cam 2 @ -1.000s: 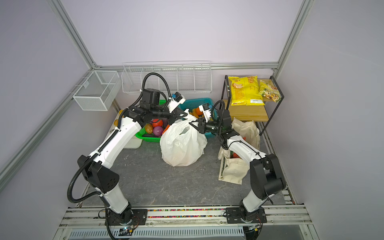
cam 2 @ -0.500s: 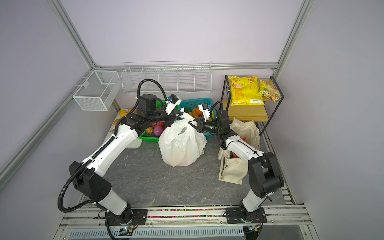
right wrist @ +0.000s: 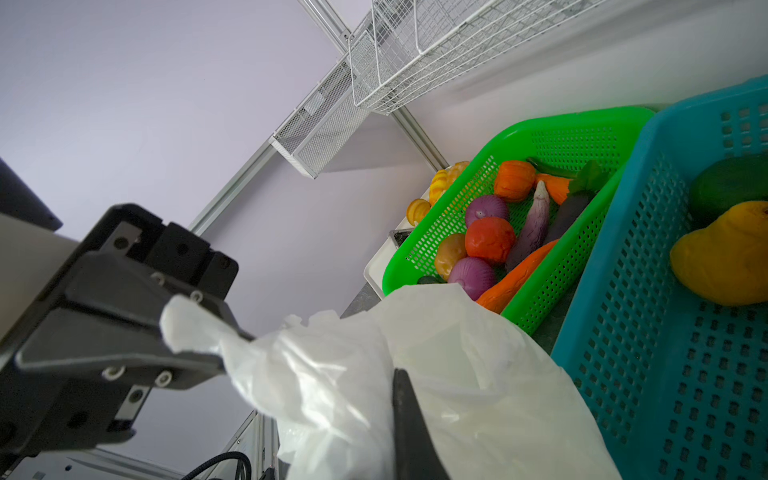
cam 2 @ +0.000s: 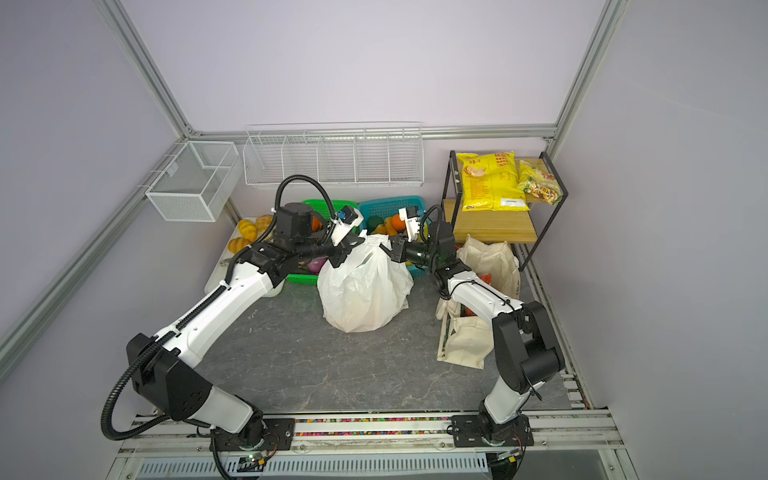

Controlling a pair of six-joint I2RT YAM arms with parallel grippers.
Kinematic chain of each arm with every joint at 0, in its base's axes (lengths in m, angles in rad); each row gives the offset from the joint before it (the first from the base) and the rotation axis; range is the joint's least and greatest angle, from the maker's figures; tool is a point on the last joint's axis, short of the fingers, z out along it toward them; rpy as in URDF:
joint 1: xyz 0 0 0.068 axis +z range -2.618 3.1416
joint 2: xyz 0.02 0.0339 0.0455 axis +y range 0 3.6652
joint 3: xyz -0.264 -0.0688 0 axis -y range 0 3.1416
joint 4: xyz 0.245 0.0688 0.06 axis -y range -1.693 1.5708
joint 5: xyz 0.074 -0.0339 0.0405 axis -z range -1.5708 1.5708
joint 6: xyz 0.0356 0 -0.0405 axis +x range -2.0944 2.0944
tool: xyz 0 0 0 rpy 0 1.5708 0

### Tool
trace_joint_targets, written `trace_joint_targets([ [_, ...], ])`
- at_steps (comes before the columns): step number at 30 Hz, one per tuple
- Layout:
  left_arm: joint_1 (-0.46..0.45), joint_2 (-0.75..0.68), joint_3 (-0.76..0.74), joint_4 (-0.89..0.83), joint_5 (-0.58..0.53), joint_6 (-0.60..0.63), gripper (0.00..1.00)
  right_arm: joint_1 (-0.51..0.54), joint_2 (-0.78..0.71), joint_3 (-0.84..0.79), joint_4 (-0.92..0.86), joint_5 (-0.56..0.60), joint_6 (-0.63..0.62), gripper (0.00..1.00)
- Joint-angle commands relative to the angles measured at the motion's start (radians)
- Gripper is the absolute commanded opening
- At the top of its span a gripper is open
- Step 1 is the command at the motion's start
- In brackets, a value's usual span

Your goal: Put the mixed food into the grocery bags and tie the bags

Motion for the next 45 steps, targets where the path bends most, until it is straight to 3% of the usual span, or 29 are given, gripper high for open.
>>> trace_joint_targets([
  [1, -0.012, -0.029, -0.053, -0.008, -0.045, 0.1, 0.0, -0.008, 0.029, 0.01, 0.016, 0.045, 0.057, 0.09],
  [8, -0.026, 0.003, -0.084, -0.086, -0.147, 0.22, 0.0, -0.013, 0.044, -0.005, 0.131, -0.012, 0.046, 0.08],
  [15, -0.026, 0.022, -0.089, -0.092, -0.09, 0.241, 0.0, -0.016, 0.068, -0.004, 0.21, -0.033, 0.05, 0.07],
  [27, -0.026, 0.053, -0.098, -0.049, -0.141, 0.255, 0.0, -0.024, 0.091, -0.031, 0.296, -0.113, -0.046, 0.12],
  [33, -0.026, 0.045, -0.112, -0.03, -0.153, 0.271, 0.0, -0.031, 0.083, -0.039, 0.26, -0.122, -0.105, 0.18],
  [45, 0.002, 0.023, -0.118, 0.013, -0.147, 0.228, 0.0, -0.051, 0.009, -0.061, 0.011, -0.079, -0.326, 0.3],
])
